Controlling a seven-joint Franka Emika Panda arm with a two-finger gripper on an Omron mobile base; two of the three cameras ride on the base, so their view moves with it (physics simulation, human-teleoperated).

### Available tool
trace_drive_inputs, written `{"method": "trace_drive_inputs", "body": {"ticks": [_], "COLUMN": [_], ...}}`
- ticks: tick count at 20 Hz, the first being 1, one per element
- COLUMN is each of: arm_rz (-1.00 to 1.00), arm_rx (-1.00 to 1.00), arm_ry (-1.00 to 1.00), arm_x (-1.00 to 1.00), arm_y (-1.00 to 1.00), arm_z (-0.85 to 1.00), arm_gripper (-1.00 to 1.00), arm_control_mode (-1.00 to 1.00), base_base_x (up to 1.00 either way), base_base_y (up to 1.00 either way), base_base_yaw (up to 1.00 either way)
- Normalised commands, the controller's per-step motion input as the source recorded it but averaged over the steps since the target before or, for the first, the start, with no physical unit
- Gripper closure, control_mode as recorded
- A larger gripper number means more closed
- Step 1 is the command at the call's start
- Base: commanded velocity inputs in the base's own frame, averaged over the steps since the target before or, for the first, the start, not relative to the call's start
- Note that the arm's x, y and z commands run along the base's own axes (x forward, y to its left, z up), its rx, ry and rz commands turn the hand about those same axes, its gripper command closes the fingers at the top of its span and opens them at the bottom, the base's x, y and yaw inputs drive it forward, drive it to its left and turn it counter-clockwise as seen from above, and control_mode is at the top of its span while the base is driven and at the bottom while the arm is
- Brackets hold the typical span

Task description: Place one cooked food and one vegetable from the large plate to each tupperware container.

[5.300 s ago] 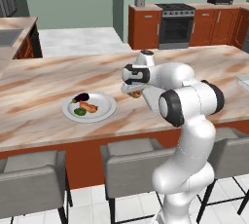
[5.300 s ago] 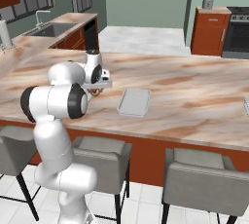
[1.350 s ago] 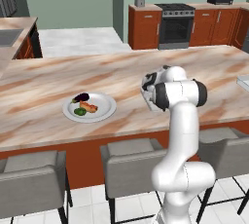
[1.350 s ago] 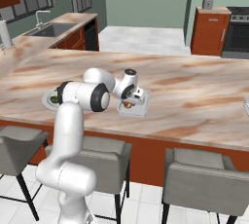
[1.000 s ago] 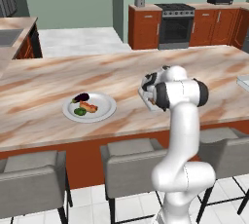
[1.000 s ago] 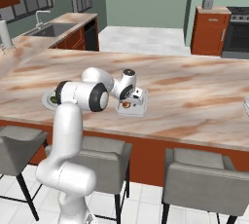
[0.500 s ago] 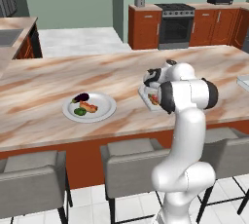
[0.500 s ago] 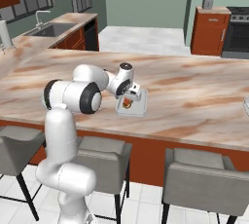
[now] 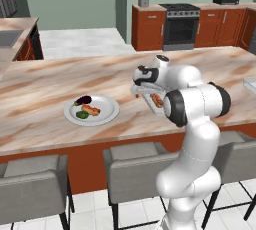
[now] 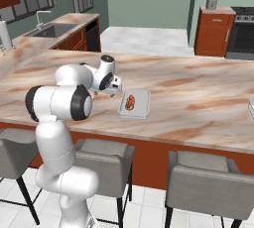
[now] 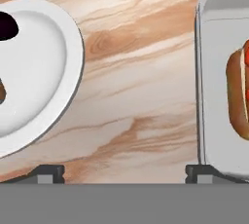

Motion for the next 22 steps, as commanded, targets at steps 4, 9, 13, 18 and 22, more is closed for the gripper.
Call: {"method": "trace_drive_inputs", "body": {"ticks": [4, 9, 13, 18, 22], "arm_rz": [0.42, 0.43, 0.40, 0.27, -0.08], "arm_rx": [0.00, 0.00, 0.00, 0.00, 0.00], "arm_ry": [0.01, 0.00, -0.05, -0.12, -0.14], "arm_x": [-0.02, -0.02, 0.00, -0.02, 0.00], "arm_y": [1.00, 1.00, 1.00, 1.00, 1.00], "arm_z": [0.30, 0.01, -0.07, -0.10, -0.16], "arm_gripper": [-1.00, -1.00, -1.00, -1.00, -1.00], "arm_control_mode": [-1.00, -1.00, -1.00, -1.00, -1.00], "base_base_x": [0.00, 0.00, 0.00, 0.00, 0.00], "base_base_y": [0.00, 0.00, 0.00, 0.00, 0.00], "base_base_yaw": [0.00, 0.00, 0.00, 0.00, 0.00]}}
